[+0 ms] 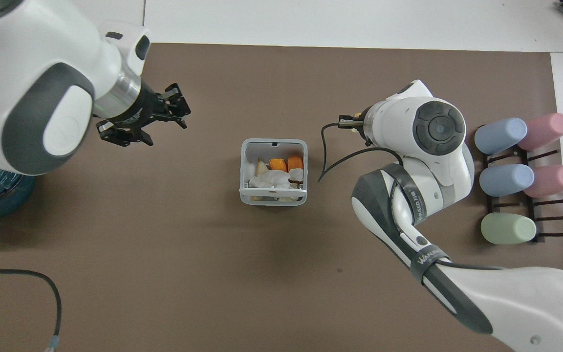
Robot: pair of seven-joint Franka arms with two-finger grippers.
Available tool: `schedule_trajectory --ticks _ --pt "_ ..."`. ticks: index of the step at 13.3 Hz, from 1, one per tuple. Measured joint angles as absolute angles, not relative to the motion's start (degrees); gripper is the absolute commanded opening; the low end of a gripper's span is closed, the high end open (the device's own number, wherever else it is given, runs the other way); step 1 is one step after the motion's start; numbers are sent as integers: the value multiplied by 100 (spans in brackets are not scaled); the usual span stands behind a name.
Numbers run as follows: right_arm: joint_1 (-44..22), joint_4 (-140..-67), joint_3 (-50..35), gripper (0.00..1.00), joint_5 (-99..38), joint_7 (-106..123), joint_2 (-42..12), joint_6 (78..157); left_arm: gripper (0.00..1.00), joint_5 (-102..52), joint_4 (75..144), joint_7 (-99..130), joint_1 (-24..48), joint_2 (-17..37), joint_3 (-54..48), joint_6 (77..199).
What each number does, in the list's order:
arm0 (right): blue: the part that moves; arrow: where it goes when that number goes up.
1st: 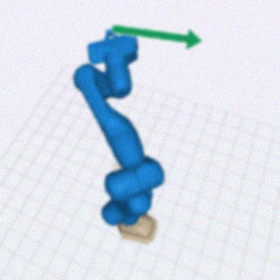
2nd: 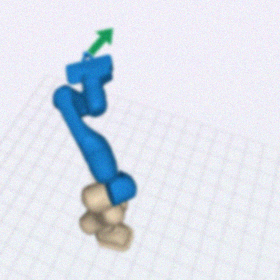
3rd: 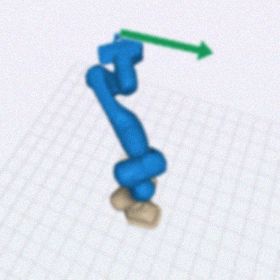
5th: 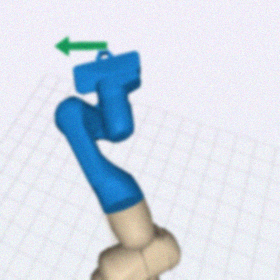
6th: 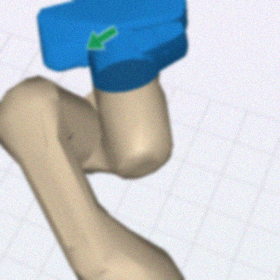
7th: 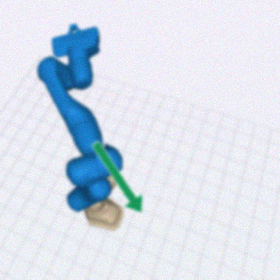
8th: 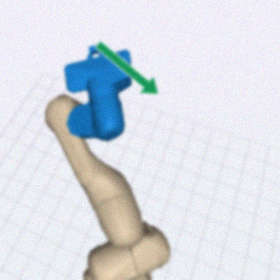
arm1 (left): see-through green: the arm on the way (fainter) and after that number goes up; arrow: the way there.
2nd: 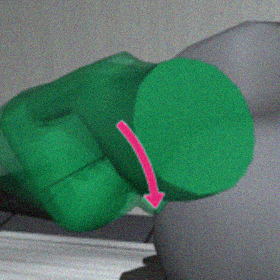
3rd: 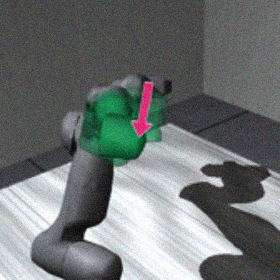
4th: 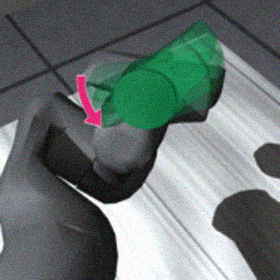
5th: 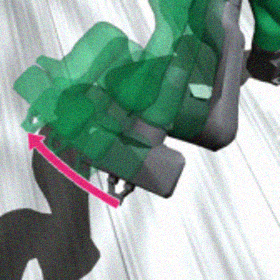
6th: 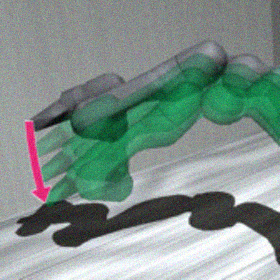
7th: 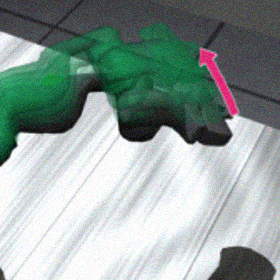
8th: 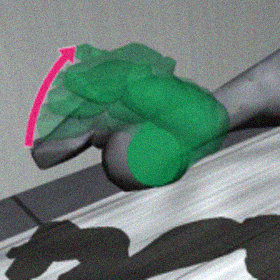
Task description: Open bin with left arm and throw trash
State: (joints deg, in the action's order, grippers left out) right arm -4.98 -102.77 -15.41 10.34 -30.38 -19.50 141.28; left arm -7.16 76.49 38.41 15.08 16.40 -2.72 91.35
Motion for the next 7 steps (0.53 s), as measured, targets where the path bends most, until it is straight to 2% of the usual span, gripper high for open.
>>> schedule_trajectory --ticks 2,3,4,6,7 --pt "-618 -9937 -1749 0 778 -3228 -1920 13811 75 -716 7602 2685 1007 1328 -246 8518" --pt "-761 -9791 -1782 0 751 -3355 -1920 13649 83 -686 7600 2061 770 1171 -237 8300" --pt "-915 -9721 -1793 0 744 -3448 -1921 13555 99 -550 7601 1423 603 1013 -231 8169" --pt "-1219 -9717 -1799 1 732 -3588 -1950 13503 100 -37 7644 403 565 755 -267 8021" --pt "-1340 -9723 -1800 15 732 -3728 -1967 13502 100 110 7684 153 578 683 -326 8011"
